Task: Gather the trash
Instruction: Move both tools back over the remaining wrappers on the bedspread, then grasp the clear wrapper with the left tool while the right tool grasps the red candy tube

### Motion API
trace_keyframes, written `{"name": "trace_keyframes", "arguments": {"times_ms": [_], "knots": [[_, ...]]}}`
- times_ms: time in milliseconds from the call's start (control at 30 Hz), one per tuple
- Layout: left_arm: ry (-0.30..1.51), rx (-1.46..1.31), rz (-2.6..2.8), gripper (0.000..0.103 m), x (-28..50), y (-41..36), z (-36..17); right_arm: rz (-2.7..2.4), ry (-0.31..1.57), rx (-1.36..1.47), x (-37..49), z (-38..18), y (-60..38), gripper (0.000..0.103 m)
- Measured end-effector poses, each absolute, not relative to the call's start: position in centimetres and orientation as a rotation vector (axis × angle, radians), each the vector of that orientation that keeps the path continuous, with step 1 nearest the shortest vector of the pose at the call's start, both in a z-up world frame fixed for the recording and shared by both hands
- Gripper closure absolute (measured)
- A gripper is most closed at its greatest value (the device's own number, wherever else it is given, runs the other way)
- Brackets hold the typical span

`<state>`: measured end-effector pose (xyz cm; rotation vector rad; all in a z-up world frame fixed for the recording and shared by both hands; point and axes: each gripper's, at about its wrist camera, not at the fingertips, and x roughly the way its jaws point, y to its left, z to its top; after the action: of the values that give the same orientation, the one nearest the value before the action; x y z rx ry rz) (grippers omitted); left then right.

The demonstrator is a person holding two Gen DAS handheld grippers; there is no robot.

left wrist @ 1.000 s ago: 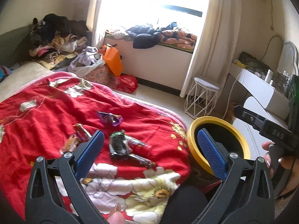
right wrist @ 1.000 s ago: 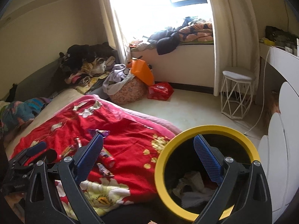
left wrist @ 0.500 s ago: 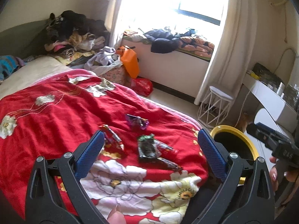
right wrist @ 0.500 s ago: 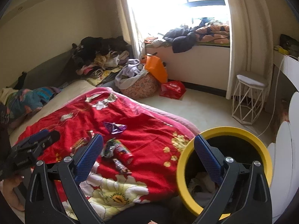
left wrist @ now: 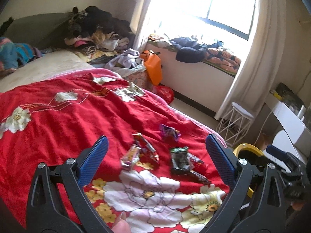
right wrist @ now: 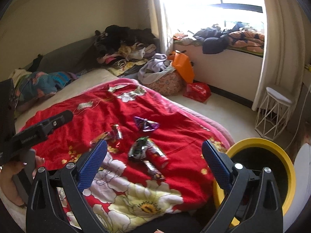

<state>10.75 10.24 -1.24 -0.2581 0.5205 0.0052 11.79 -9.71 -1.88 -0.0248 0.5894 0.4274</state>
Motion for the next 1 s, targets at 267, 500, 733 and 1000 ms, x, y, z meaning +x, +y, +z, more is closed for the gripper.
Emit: {"name": "trace_keyframes", "arguments": {"times_ms": [267, 500, 733, 1000], "knots": [[0.527, -0.306, 0.063, 0.011, 10.7, 13.1, -2.0, 0.473, 0.622, -0.060, 12.4, -2.9, -7.2, 0.008], [0.561, -0.325, 0.111, 0.011, 11.0, 15.1, -3.7, 0.480, 0.663, -0.082, 13.5, -4.9, -6.0, 0.008], [0.629, -0.330, 0.130, 0.011, 11.7, 16.1, -6.2, 0.460, 0.708, -0.103, 15.5, -7.2, -6.1, 0.014], [0.709, -0.337, 0.099, 0.028, 13.4, 16.0, -8.3, 0.436, 0.782, -0.168, 19.1, -9.8, -7.4, 0.034]]}}
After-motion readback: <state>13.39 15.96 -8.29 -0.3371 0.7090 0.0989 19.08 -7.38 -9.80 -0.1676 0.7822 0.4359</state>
